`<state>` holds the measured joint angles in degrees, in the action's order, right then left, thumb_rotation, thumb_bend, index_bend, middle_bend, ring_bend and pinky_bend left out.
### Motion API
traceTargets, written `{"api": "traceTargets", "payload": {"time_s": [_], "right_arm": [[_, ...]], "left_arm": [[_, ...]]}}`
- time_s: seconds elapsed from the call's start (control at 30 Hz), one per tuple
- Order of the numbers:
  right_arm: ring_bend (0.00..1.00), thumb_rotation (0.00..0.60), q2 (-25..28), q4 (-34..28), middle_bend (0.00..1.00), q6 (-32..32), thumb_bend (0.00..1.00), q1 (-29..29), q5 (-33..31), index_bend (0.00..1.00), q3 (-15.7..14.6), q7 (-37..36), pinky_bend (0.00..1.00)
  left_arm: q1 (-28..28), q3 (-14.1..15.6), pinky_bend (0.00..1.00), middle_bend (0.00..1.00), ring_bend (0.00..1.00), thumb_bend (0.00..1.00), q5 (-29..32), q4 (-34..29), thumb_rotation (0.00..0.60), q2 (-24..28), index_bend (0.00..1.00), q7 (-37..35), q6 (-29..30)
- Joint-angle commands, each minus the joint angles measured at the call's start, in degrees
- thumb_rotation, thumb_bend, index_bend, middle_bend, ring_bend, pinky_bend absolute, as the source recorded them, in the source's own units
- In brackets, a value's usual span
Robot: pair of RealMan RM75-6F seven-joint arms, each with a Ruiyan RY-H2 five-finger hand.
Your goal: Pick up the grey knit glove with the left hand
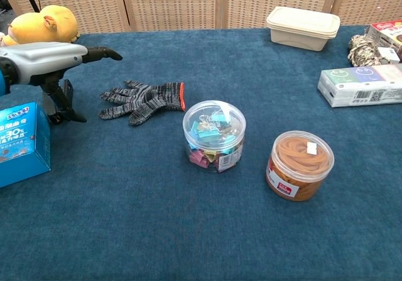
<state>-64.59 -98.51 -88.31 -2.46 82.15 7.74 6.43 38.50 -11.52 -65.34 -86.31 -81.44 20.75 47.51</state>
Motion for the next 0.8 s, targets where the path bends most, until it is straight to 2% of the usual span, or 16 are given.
{"api": "traceTargets", "payload": {"time_s": [0.03,0.2,0.4,0.6,0.8], "right_arm": [[0.0,0.6,-0.1,0.3,0.0,0.5,0.0,-0.2,-0.8,0.0,0.2,0.2,0.0],[0.0,0.6,-0.2,0.5,0.0,0.5,0.0,-0.2,-1.3,0.0,0.4,0.4,0.0],[0.0,0.6,-0.3,0.6,0.0,0.8,0.0,-0.4,-1.8,0.0,0.4,0.7,0.0],[0.0,0.6,-0.2,0.2,0.0,0.4,0.0,-0.2,-1.8,0.0,0.3,0.8,0.0],[0.0,0.6,0.0,0.1,0.0,0.2,0.0,0.0,-2.0,0.0,0.3,0.7,0.0]], "left_arm": [[2.6,-0.8,0.0,0.0,0.0,0.04,3.9,2.5,0.6,-2.5,0.0,2.3,-1.7],[5.2,-0.6,0.0,0.0,0.0,0.05,7.9,5.6,0.6,-3.4,0.0,3.8,-4.0],[8.9,-0.4,0.0,0.0,0.0,0.06,9.8,10.5,0.6,-6.3,0.0,3.4,-7.3],[11.4,0.2,0.0,0.0,0.0,0.07,11.8,13.6,0.6,-9.7,0.0,4.4,-7.8],[13.6,0.4,0.0,0.0,0.0,0.13,15.0,15.3,0.6,-11.7,0.0,5.6,-8.2]]}}
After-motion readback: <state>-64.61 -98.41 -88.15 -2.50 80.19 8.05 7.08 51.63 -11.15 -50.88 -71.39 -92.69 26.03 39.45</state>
